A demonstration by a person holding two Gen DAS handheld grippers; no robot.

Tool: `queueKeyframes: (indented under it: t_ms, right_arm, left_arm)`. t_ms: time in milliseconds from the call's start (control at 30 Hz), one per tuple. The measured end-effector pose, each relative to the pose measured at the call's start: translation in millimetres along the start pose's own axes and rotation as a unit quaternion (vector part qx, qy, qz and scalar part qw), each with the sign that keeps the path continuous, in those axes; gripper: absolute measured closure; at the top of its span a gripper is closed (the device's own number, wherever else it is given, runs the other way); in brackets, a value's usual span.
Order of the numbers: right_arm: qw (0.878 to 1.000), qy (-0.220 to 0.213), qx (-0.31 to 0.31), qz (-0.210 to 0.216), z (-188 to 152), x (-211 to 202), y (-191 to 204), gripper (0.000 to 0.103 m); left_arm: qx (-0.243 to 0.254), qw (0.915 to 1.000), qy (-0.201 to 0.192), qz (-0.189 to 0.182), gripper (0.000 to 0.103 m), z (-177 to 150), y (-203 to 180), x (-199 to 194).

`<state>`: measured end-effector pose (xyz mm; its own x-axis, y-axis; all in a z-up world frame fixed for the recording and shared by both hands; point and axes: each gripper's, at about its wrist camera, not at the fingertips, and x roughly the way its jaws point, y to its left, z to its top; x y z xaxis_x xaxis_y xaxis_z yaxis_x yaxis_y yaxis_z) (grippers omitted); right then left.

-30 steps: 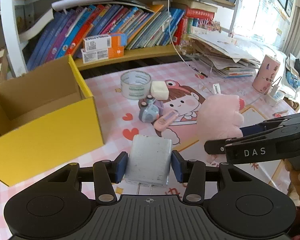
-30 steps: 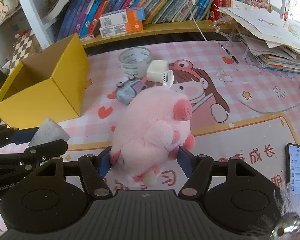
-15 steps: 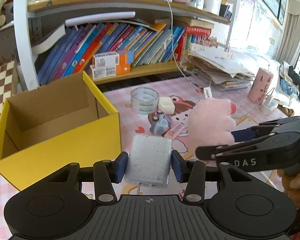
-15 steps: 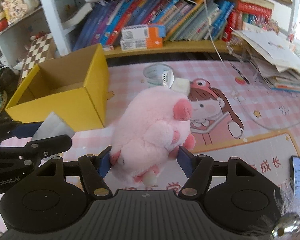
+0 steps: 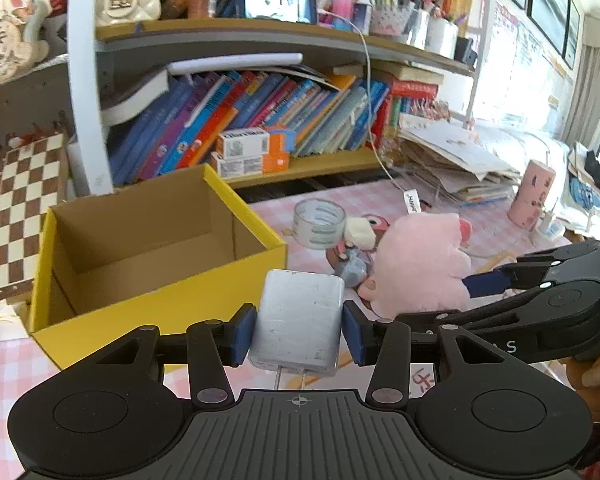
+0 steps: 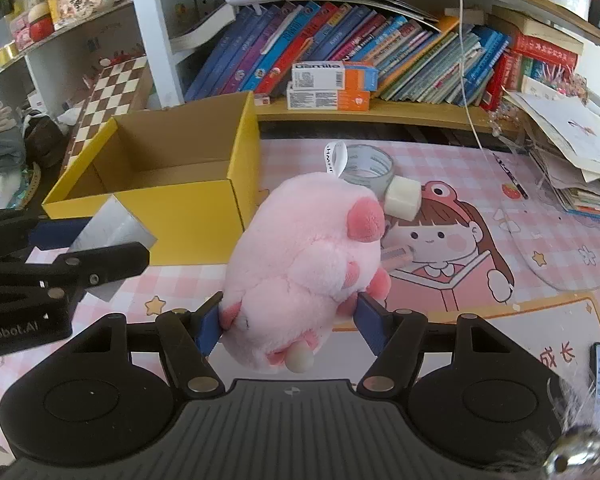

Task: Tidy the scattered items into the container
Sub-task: 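Lift the charger and pig and carry both toward the yellow box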

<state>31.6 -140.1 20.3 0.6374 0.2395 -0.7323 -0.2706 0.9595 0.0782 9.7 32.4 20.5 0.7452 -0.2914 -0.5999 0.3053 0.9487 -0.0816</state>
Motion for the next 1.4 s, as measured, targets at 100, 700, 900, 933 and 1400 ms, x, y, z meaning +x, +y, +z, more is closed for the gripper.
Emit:
queueKeyframes:
  t_ms: [100,700,900,933,1400]
  right_arm:
    - [1.000,-0.002,-0.007,0.009,3,-2,4,0.037]
    - [0.991,-0.024,-0.112,0.072,60,3,47,0.037]
    - [0.988,-0.036,-0.130,0.081,86,10,57,0.037]
    - [0.987,-0.039,-0.133,0.082,90,11,59,0.037]
    - [0.981,-0.043,-0.163,0.100,124,46,80,0.037]
  left_arm:
    - [-0.007,0.9999,-0.010,0.006,0.058,2,7,-6]
    - [-0.044,0.9940,-0.075,0.067,0.058,32,70,-34]
    - [-0.041,0.9914,-0.091,0.084,0.058,44,85,-36]
    - [-0.041,0.9912,-0.093,0.086,0.058,46,87,-35]
    - [-0.047,0.9909,-0.084,0.094,0.058,66,114,0]
